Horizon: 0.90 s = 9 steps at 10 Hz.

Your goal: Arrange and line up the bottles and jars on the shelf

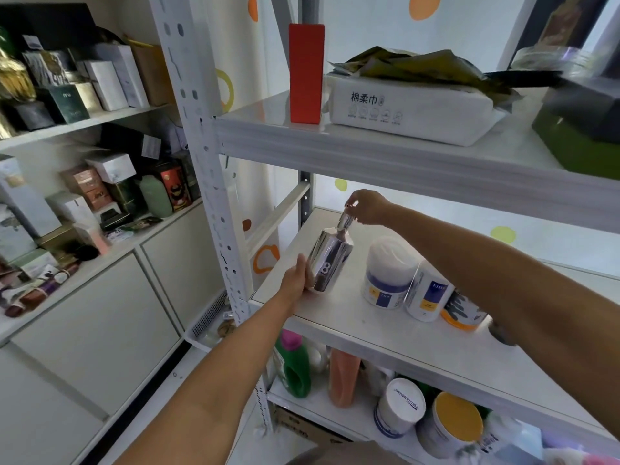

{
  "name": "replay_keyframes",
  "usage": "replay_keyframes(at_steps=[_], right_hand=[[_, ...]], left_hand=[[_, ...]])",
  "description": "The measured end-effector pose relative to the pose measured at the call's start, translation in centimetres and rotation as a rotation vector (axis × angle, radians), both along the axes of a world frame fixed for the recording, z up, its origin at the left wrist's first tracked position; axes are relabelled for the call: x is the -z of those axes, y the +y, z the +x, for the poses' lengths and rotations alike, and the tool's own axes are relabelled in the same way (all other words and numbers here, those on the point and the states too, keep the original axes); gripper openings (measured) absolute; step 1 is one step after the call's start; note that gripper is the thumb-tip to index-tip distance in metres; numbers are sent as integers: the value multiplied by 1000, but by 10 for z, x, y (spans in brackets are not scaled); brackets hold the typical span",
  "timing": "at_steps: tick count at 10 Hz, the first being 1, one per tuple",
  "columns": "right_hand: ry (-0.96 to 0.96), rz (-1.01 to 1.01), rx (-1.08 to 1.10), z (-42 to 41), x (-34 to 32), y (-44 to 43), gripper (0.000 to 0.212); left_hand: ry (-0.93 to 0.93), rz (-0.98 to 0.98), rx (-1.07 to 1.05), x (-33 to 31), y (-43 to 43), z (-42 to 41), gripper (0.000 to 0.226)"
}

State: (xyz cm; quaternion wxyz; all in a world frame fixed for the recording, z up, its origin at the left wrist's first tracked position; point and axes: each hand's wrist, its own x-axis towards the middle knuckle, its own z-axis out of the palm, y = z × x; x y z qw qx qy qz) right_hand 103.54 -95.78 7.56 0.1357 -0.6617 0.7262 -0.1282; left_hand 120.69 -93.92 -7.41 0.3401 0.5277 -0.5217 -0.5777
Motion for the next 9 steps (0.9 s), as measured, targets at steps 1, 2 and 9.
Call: replay_keyframes(at_steps=[1, 2, 9], right_hand=[[226, -129, -99, 7, 0, 4, 37], [409, -157, -166, 12, 2, 7, 36], [79, -121, 94, 22, 22, 50, 94]], left_hand=[[-66, -90, 62, -3, -5, -10, 65], [-202, -230, 176, -9, -5, -18, 45], [-1001, -469, 416, 2, -7, -21, 118]])
